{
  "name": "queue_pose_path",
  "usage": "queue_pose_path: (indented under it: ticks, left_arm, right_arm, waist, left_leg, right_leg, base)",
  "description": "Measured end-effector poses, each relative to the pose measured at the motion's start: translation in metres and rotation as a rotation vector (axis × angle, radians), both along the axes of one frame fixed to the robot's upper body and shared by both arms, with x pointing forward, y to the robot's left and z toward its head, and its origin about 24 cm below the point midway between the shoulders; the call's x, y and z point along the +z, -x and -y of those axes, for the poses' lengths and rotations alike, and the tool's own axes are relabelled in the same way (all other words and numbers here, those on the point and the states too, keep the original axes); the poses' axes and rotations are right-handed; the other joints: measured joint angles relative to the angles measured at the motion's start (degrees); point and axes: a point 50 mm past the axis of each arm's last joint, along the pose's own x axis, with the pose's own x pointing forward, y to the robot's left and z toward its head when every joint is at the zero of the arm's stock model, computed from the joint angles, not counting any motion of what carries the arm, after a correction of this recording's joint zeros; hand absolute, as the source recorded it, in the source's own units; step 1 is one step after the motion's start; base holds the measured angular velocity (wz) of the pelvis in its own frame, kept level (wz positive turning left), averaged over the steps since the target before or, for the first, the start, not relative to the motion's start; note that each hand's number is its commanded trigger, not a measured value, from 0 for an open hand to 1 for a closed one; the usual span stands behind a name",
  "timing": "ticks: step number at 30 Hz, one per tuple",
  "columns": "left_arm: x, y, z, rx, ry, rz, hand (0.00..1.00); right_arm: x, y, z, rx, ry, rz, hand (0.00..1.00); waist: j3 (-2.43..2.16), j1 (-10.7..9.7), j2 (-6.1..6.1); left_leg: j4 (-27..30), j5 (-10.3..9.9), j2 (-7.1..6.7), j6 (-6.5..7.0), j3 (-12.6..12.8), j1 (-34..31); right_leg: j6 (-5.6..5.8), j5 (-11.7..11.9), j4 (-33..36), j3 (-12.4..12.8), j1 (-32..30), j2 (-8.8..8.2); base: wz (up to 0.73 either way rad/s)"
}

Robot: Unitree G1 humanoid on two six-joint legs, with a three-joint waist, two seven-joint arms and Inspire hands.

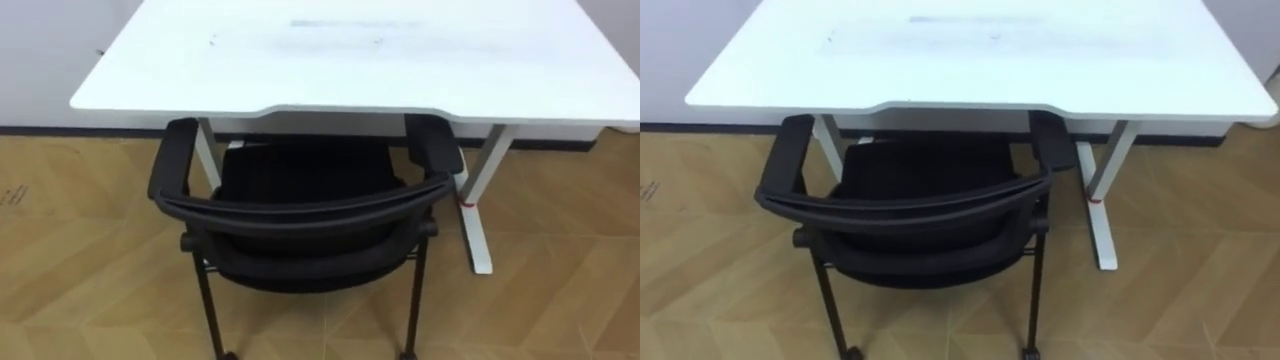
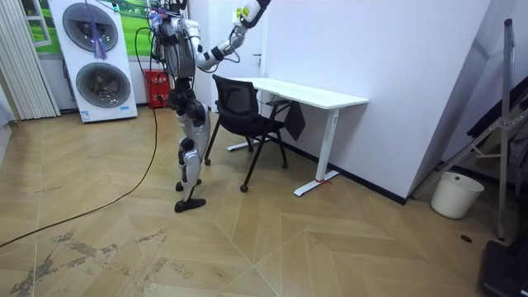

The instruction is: Push chair

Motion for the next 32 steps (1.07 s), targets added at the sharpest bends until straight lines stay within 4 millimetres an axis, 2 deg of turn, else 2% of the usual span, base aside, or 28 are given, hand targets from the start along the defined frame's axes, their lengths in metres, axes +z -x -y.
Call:
queue_pose_path:
  ticks: [1, 2, 3, 5, 6, 8, 9, 11, 12, 13, 14, 16, 17, 19, 21, 24, 25, 27, 29, 32]
  left_arm:
    - [-0.025, 0.005, 0.003, 0.008, 0.102, -0.041, 0.00]
    - [-0.049, 0.013, 0.007, 0.017, 0.199, -0.096, 0.00]
    - [-0.062, 0.017, 0.009, 0.023, 0.252, -0.122, 0.00]
    - [-0.110, 0.026, 0.024, 0.051, 0.467, -0.205, 0.00]
    - [-0.121, 0.028, 0.029, 0.052, 0.518, -0.222, 0.00]
    - [-0.158, 0.040, 0.050, 0.054, 0.696, -0.303, 0.00]
    - [-0.166, 0.043, 0.056, 0.050, 0.735, -0.327, 0.00]
    - [-0.196, 0.066, 0.074, 0.051, 0.893, -0.450, 0.00]
    - [-0.201, 0.071, 0.078, 0.049, 0.928, -0.470, 0.00]
    - [-0.210, 0.082, 0.085, 0.053, 0.994, -0.513, 0.00]
    - [-0.219, 0.095, 0.091, 0.066, 1.054, -0.558, 0.00]
    - [-0.228, 0.111, 0.100, 0.082, 1.134, -0.620, 0.00]
    - [-0.233, 0.118, 0.106, 0.084, 1.184, -0.653, 0.00]
    - [-0.242, 0.121, 0.117, 0.062, 1.257, -0.705, 0.00]
    - [-0.251, 0.123, 0.128, 0.037, 1.332, -0.776, 0.00]
    - [-0.261, 0.111, 0.143, -0.048, 1.412, -0.861, 0.00]
    - [-0.263, 0.102, 0.145, -0.078, 1.432, -0.866, 0.00]
    - [-0.265, 0.092, 0.149, -0.123, 1.444, -0.882, 0.00]
    - [-0.267, 0.073, 0.155, -0.219, 1.435, -0.915, 0.00]
    - [-0.268, 0.053, 0.165, -0.335, 1.430, -0.954, 0.00]
  right_arm:
    - [-0.024, 0.008, -0.002, -0.026, -0.081, -0.050, 0.00]
    - [-0.049, 0.015, -0.003, -0.047, -0.176, -0.107, 0.00]
    - [-0.063, 0.017, -0.004, -0.056, -0.225, -0.143, 0.00]
    - [-0.119, 0.027, -0.011, -0.094, -0.421, -0.299, 0.00]
    - [-0.131, 0.030, -0.013, -0.102, -0.469, -0.330, 0.00]
    - [-0.177, 0.044, -0.025, -0.117, -0.658, -0.437, 0.00]
    - [-0.187, 0.048, -0.029, -0.114, -0.702, -0.469, 0.00]
    - [-0.229, 0.064, -0.042, -0.107, -0.892, -0.588, 0.00]
    - [-0.239, 0.069, -0.046, -0.109, -0.948, -0.610, 0.00]
    - [-0.258, 0.081, -0.054, -0.120, -1.052, -0.661, 0.00]
    - [-0.273, 0.095, -0.061, -0.136, -1.136, -0.726, 0.00]
    - [-0.291, 0.119, -0.075, -0.147, -1.264, -0.833, 0.00]
    - [-0.301, 0.129, -0.086, -0.137, -1.349, -0.893, 0.00]
    - [-0.314, 0.137, -0.101, -0.115, -1.475, -0.960, 0.00]
    - [-0.323, 0.138, -0.114, -0.068, -1.573, -1.020, 0.00]
    - [-0.333, 0.123, -0.128, 0.025, -1.667, -1.081, 0.00]
    - [-0.336, 0.114, -0.131, 0.055, -1.689, -1.084, 0.00]
    - [-0.338, 0.099, -0.134, 0.111, -1.693, -1.082, 0.00]
    - [-0.339, 0.079, -0.138, 0.199, -1.695, -1.082, 0.00]
    - [-0.341, 0.057, -0.145, 0.319, -1.695, -1.090, 0.00]
  waist:
    - [0.07, 0.0, 0.38]
    - [-0.05, 0.4, 0.42]
    - [-0.12, 0.7, 0.46]
    - [-0.35, 1.5, 0.89]
    - [-0.26, 1.5, 0.91]
    - [-0.20, 1.8, 1.14]
    - [-0.12, 1.7, 1.10]
    - [-0.18, 1.7, 1.31]
    - [-0.32, 1.7, 1.04]
    - [-0.51, 1.4, 0.76]
    - [-0.53, 1.3, 0.79]
    - [-0.45, 1.2, 0.99]
    - [-0.60, 1.2, 0.53]
    - [-0.46, 0.7, 0.36]
    - [-0.41, -0.1, 0.26]
    - [-0.24, -0.2, -0.21]
    - [-0.14, -0.1, -0.40]
    - [-0.06, -0.1, -0.83]
    - [0.09, -0.1, -1.30]
    - [0.06, -0.1, -1.25]
  left_leg:
    - [-0.1, -0.1, 0.10, -0.12, 0.1, 0.1]
    - [-0.3, -0.1, 0.54, -0.14, 0.4, 0.5]
    - [-0.5, -0.1, 0.60, -0.15, 0.7, 0.6]
    - [-0.4, 0.2, 0.57, -0.11, 0.7, 0.1]
    - [-0.4, 0.3, 0.54, -0.07, 0.7, -0.1]
    - [-0.5, 0.5, 0.57, -0.19, 0.6, 0.1]
    - [-0.5, 0.5, 0.60, -0.21, 0.6, 0.2]
    - [-1.7, 1.0, 0.49, -0.58, 0.6, 0.8]
    - [-2.3, 1.6, 0.41, -0.85, 1.0, 1.0]
    - [-1.9, 1.8, 0.80, -0.89, 2.2, 1.3]
    - [-1.4, 1.6, 1.11, -0.58, 3.3, 1.3]
    - [-1.5, 1.1, 0.90, -0.43, 3.7, 1.3]
    - [-2.2, 1.1, 0.44, -0.39, 3.5, 1.3]
    - [-2.5, 1.2, -0.17, -0.32, 2.4, 1.2]
    - [-2.4, 1.1, -0.52, -0.11, 2.1, 1.4]
    - [-2.4, 0.9, -0.60, 0.07, 2.6, 1.5]
    - [-2.4, 0.8, -0.62, 0.13, 2.7, 1.5]
    - [-2.3, 0.7, -0.60, 0.16, 2.7, 1.4]
    - [-2.0, 0.5, -0.47, 0.17, 2.6, 1.0]
    - [-2.0, 0.5, -0.45, 0.15, 2.4, 0.2]
  right_leg:
    - [0.00, 0.0, 0.4, 0.4, 0.0, 0.00]
    - [0.01, 0.0, 0.4, 1.8, -0.3, 0.00]
    - [0.01, 0.0, 0.4, 2.2, -0.4, 0.00]
    - [0.01, 0.0, 0.4, 3.1, -0.9, 0.01]
    - [0.01, 0.0, 0.3, 3.1, -0.9, -0.01]
    - [0.01, 0.0, 0.2, 3.1, -1.0, -0.03]
    - [0.01, 0.0, 0.1, 3.1, -1.1, -0.01]
    - [-0.07, -0.2, -0.4, 3.3, -1.1, -0.21]
    - [-0.09, -0.8, -0.9, 3.2, -1.1, -0.68]
    - [-0.03, -1.1, -1.0, 2.0, -1.2, -1.23]
    - [-0.06, -1.2, -0.7, 1.8, -1.0, -1.29]
    - [0.14, -1.5, -0.6, 1.6, -0.4, -1.31]
    - [0.27, -1.5, -0.6, 1.6, -0.4, -1.35]
    - [0.54, -1.6, -0.7, 2.2, -0.3, -1.30]
    - [0.59, -1.6, -0.6, 2.1, 0.3, -1.35]
    - [0.57, -1.6, -0.7, 2.7, 0.1, -1.25]
    - [0.56, -1.6, -0.8, 2.9, 0.0, -1.16]
    - [0.56, -1.6, -0.9, 2.9, 0.0, -1.10]
    - [0.53, -1.6, -0.9, 2.8, -0.1, -1.02]
    - [0.34, -1.4, -0.6, 2.7, -1.2, -0.87]
  base:
    - [-0.14]
    - [-0.22]
    - [-0.32]
    - [-0.22]
    - [0.00]
    - [0.00]
    - [-0.06]
    - [-0.04]
    - [0.00]
    - [0.00]
    - [0.00]
    - [0.06]
    - [0.11]
    - [0.19]
    - [0.12]
    - [-0.08]
    - [-0.06]
    - [-0.03]
    - [0.00]
    - [0.00]
